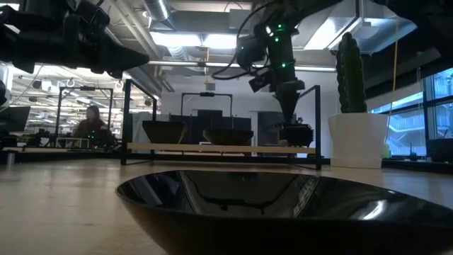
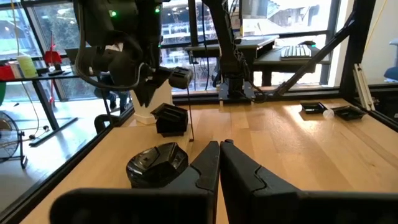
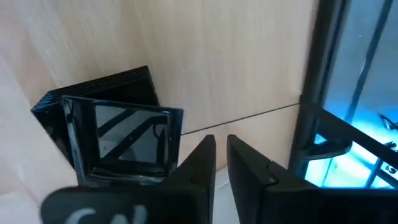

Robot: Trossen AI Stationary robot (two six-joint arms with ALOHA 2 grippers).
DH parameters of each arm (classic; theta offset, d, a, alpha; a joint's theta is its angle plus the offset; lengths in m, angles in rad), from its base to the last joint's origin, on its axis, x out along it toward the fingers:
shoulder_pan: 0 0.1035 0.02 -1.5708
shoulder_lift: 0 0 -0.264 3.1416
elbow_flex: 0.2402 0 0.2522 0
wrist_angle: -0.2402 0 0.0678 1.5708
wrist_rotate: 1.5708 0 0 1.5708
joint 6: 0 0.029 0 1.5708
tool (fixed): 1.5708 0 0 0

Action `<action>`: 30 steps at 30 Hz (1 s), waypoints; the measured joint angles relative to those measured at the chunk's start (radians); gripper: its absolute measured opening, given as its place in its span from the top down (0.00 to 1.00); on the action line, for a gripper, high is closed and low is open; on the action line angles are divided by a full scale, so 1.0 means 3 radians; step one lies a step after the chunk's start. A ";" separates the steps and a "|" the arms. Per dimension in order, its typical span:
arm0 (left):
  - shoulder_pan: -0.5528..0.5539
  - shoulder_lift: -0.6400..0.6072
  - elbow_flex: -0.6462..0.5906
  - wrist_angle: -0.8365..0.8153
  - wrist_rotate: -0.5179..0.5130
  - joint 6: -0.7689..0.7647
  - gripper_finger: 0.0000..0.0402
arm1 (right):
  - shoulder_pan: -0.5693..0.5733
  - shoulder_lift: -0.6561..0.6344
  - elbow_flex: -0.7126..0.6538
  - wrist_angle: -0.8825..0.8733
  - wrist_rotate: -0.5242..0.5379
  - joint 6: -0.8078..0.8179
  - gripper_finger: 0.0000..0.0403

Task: Pick & Place Mini shaped plates
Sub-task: Stack the black square plate on top of the black square plate on the shelf

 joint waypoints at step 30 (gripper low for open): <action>0.0000 0.0000 0.0000 -0.0043 0.0000 -0.0002 0.98 | 0.0028 -0.0092 0.0000 0.0223 -0.0535 -0.0236 0.90</action>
